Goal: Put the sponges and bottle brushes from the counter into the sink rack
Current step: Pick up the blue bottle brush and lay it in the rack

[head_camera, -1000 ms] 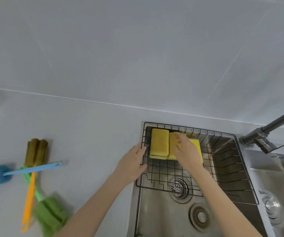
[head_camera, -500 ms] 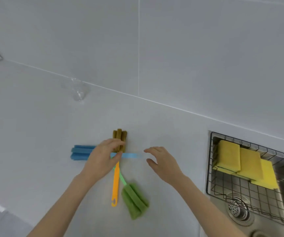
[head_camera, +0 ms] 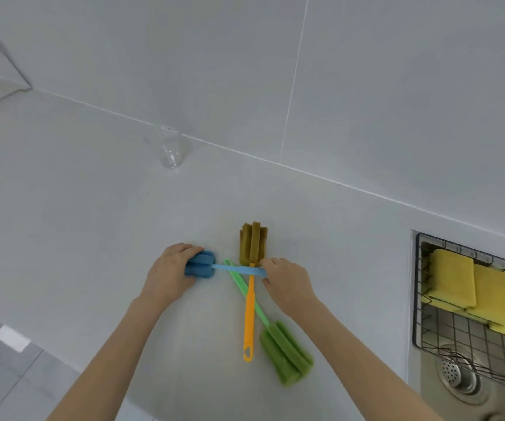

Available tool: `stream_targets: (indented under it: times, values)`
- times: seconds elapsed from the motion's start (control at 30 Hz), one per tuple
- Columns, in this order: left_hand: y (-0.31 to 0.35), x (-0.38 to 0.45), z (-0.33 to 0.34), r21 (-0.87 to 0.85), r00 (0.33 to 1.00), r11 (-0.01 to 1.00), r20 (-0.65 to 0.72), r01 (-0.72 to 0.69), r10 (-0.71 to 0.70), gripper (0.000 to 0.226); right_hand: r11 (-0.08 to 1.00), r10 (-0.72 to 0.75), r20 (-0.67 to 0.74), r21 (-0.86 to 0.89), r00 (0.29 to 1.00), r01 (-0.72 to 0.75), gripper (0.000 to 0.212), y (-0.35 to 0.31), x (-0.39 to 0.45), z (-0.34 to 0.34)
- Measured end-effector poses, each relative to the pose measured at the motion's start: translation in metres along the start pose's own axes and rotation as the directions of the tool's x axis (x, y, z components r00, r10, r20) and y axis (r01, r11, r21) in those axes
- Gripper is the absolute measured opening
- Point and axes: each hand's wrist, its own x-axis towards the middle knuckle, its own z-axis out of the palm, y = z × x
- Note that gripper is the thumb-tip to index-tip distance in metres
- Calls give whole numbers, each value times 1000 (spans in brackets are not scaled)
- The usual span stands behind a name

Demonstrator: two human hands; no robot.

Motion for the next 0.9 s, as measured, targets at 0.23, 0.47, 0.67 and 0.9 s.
stream_targets:
  times: [0.23,0.47,0.67,0.9]
  values:
    - [12,5,-7,-25,984,999,-176,-43,38,43,1000,10,-168,6,986,-9,21,9,-8,-4]
    - [92,16,-9,-3,942,979,-274,-203,195,45,987,142,-362,126,921,-103,17,64,-46,-48]
    - [172,18,44,-25,886,909,-237,-415,398,49,955,297,-370,134,880,-266,27,134,-110,-58]
    - [283,-1,80,-368,923,856,-267,-362,275,97,540,713,-140,734,687,-411,32,195,-189,-62]
